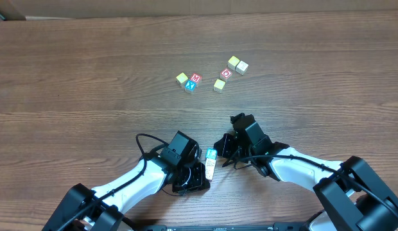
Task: Flip 5 blocks
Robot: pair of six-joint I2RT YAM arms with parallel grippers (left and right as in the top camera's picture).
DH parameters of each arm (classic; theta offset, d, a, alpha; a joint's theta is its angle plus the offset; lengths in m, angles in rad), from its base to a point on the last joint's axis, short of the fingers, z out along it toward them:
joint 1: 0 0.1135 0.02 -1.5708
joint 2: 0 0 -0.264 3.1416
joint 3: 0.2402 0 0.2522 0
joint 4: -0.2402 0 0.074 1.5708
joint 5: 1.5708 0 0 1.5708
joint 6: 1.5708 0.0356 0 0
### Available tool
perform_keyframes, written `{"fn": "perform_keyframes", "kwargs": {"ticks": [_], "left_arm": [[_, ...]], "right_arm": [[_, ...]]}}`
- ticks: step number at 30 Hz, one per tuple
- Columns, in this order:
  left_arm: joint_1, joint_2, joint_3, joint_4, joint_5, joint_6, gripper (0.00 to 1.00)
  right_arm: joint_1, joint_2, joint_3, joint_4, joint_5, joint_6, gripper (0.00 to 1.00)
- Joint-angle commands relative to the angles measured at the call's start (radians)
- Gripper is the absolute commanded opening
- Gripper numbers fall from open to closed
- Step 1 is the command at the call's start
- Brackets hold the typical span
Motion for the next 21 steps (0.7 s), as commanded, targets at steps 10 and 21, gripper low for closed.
{"fn": "perform_keyframes", "kwargs": {"ticks": [10, 21], "left_arm": [[-0.003, 0.008, 0.011, 0.011, -0.031, -0.010, 0.04], [-0.003, 0.008, 0.011, -0.003, -0.028, -0.005, 0.04]], "right_arm": [[0.004, 0.003, 0.006, -0.020, 0.019, 0.071, 0.04], [-0.090, 0.003, 0.006, -0.027, 0.031, 0.102, 0.04]]}}
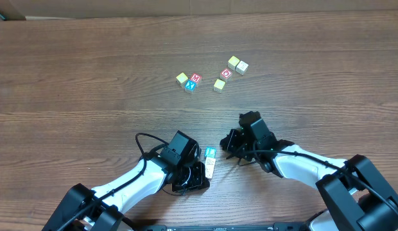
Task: Flip 5 blocks
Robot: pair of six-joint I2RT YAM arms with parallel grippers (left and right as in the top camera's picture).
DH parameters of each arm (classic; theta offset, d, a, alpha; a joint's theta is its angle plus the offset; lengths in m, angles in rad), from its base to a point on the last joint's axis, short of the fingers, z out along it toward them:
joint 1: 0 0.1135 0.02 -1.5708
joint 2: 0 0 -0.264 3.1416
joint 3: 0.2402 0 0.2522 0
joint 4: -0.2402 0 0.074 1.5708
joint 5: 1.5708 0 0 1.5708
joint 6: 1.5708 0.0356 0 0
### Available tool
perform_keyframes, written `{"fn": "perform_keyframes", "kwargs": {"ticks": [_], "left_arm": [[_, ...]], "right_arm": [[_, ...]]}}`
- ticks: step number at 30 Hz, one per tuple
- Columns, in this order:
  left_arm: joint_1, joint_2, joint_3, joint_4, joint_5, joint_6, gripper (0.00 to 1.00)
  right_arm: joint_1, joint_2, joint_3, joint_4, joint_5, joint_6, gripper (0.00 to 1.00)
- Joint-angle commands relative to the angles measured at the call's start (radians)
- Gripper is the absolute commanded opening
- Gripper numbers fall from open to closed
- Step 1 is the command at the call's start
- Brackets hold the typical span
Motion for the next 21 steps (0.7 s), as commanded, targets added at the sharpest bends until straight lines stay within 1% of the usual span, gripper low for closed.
{"fn": "perform_keyframes", "kwargs": {"ticks": [1, 10, 15, 18, 21], "left_arm": [[-0.003, 0.008, 0.011, -0.011, -0.012, -0.005, 0.04], [-0.022, 0.008, 0.011, -0.055, 0.010, 0.019, 0.05], [-0.059, 0.000, 0.011, -0.075, 0.002, 0.017, 0.05], [-0.059, -0.040, 0.011, -0.089, -0.013, 0.009, 0.05], [-0.059, -0.115, 0.011, -0.112, -0.048, -0.010, 0.04]], "right_arm": [[-0.027, 0.003, 0.003, -0.002, 0.014, 0.013, 0.04], [-0.039, 0.003, 0.003, -0.010, 0.037, 0.025, 0.04], [-0.094, 0.003, 0.003, -0.033, 0.035, 0.031, 0.04], [-0.140, 0.003, 0.003, -0.070, 0.028, 0.019, 0.04], [-0.169, 0.003, 0.003, -0.087, 0.005, -0.012, 0.04]]}}
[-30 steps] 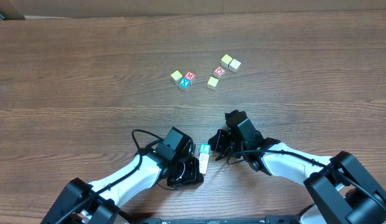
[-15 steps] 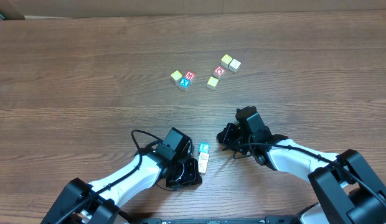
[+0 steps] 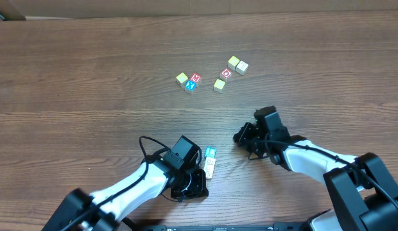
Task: Flip 5 blocks
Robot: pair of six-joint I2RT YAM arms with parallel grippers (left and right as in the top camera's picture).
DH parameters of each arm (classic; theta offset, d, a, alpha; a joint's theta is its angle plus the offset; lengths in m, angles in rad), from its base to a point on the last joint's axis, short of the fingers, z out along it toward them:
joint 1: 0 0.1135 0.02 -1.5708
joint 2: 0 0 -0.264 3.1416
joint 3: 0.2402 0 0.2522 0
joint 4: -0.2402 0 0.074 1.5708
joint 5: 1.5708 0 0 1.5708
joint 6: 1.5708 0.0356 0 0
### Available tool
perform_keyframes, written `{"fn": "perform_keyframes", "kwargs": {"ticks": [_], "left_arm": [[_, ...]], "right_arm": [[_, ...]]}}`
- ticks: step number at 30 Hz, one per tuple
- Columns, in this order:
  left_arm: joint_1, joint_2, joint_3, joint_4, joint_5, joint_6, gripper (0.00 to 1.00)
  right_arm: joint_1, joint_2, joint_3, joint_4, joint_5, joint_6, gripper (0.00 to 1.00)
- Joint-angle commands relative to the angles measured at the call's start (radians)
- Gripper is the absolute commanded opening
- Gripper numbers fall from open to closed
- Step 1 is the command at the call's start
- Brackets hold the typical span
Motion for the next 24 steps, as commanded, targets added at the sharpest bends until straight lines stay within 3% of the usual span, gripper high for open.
{"fn": "perform_keyframes", "kwargs": {"ticks": [1, 12, 19, 24], "left_arm": [[-0.005, -0.102, 0.011, -0.023, -0.050, -0.010, 0.04], [0.089, -0.273, 0.011, -0.181, -0.228, -0.029, 0.04], [0.175, -0.245, 0.025, 0.004, -0.253, 0.082, 0.04], [0.226, -0.129, 0.060, 0.089, -0.243, 0.107, 0.04]], "right_arm": [[-0.030, 0.003, 0.002, -0.028, 0.008, -0.031, 0.04], [-0.034, 0.001, 0.002, -0.037, 0.005, -0.052, 0.04], [-0.033, 0.001, 0.002, -0.007, -0.021, -0.143, 0.04], [-0.033, 0.001, 0.002, 0.004, -0.044, -0.162, 0.04]]}}
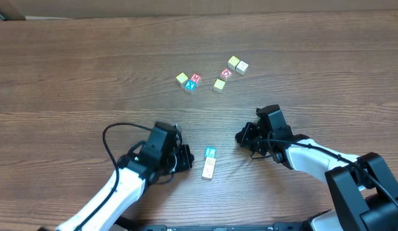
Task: Flip 5 blocks
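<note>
A short row of blocks lies at the near middle of the table: a blue block (210, 153) with tan blocks (208, 169) lined up below it. My left gripper (184, 158) stands just left of this row, apart from it, its jaws spread with nothing between them. To the right of the row, my right gripper (241, 136) also stays clear of it. Its fingers are too dark to read. Farther back lie loose blocks: a yellow one (181, 78), a red M block (196, 78), a blue X block (190, 85), another yellow one (219, 85) and a red one (226, 73).
Two more pale blocks, one yellow (233, 62) and one cream (242, 67), sit at the back right of the cluster. A black cable (108, 138) loops off the left arm. The wooden table (70, 77) stretches wide to the left and back.
My left gripper has moved from the lower left end of the near row to a spot farther left and up, apart from the blocks. The right gripper barely shifted. The near row stays put.
At first both grippers were close around the near row of blocks, the right one just at its right side. The right gripper then stood farther right and back at each moment. The left stayed by the row's lower end and now stands off to the left.
</note>
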Robot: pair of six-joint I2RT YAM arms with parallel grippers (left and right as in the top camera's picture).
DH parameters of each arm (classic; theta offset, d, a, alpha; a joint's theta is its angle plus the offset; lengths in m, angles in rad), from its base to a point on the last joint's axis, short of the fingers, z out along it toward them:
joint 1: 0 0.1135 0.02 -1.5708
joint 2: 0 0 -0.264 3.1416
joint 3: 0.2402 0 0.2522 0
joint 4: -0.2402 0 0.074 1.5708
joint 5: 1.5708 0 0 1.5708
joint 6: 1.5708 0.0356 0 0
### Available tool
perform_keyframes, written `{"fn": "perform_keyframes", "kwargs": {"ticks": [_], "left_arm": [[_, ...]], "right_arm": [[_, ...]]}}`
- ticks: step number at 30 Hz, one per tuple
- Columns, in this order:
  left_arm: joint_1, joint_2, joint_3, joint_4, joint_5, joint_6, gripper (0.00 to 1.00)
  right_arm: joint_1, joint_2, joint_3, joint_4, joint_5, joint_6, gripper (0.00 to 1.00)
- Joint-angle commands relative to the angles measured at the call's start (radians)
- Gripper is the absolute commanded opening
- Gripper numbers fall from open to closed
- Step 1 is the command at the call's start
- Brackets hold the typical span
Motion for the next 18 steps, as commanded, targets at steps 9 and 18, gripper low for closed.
{"fn": "perform_keyframes", "kwargs": {"ticks": [9, 18], "left_arm": [[0.031, 0.262, 0.100, 0.142, 0.018, 0.097, 0.04], [0.029, 0.335, 0.110, 0.187, 0.067, 0.101, 0.04]], "right_arm": [[-0.008, 0.003, -0.003, 0.023, -0.026, -0.065, 0.04], [-0.008, 0.003, -0.003, 0.031, -0.026, -0.064, 0.04]]}}
